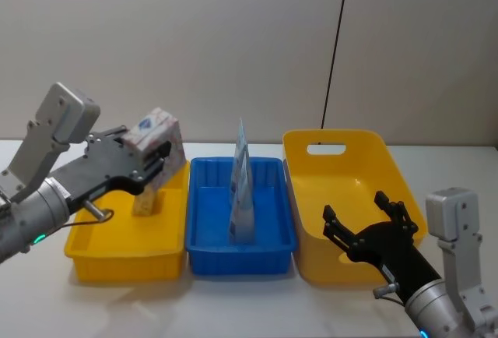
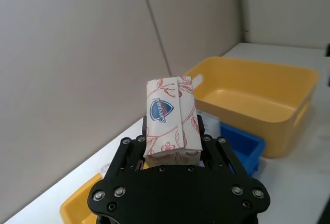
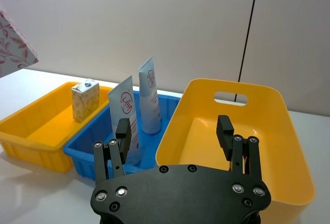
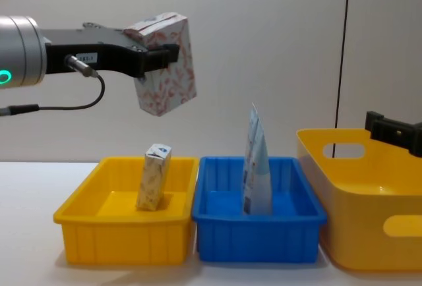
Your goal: Bimanual collaborative sorting of washing and personal care products
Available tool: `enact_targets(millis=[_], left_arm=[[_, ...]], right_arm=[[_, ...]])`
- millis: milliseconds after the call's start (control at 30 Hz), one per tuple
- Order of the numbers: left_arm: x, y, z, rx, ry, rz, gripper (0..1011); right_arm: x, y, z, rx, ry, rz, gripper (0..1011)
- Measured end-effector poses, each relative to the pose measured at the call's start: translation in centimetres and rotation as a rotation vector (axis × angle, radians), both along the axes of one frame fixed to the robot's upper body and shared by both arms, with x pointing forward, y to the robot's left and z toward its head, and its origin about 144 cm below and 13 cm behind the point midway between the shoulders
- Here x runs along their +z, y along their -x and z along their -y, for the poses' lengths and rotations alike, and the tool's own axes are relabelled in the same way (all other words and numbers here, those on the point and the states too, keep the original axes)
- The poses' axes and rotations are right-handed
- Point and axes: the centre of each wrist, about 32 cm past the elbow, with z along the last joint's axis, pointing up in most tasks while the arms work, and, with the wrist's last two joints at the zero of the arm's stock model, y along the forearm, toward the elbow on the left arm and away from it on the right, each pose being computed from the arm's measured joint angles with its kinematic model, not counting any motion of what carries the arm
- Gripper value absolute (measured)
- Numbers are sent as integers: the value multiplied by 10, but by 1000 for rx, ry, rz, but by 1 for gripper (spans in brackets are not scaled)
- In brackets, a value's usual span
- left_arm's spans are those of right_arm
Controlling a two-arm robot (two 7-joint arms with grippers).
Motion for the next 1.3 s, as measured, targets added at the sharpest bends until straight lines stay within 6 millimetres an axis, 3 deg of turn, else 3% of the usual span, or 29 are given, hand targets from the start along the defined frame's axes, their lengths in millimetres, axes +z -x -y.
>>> enact_targets(millis=[800, 1300], left_arm=[[16, -4, -17, -394, -70, 2, 383], [8, -15, -5, -640, -95, -34, 383]], right_arm=[[0, 0, 0, 0, 0, 0, 1000], [0, 0, 0, 0, 0, 0, 1000]])
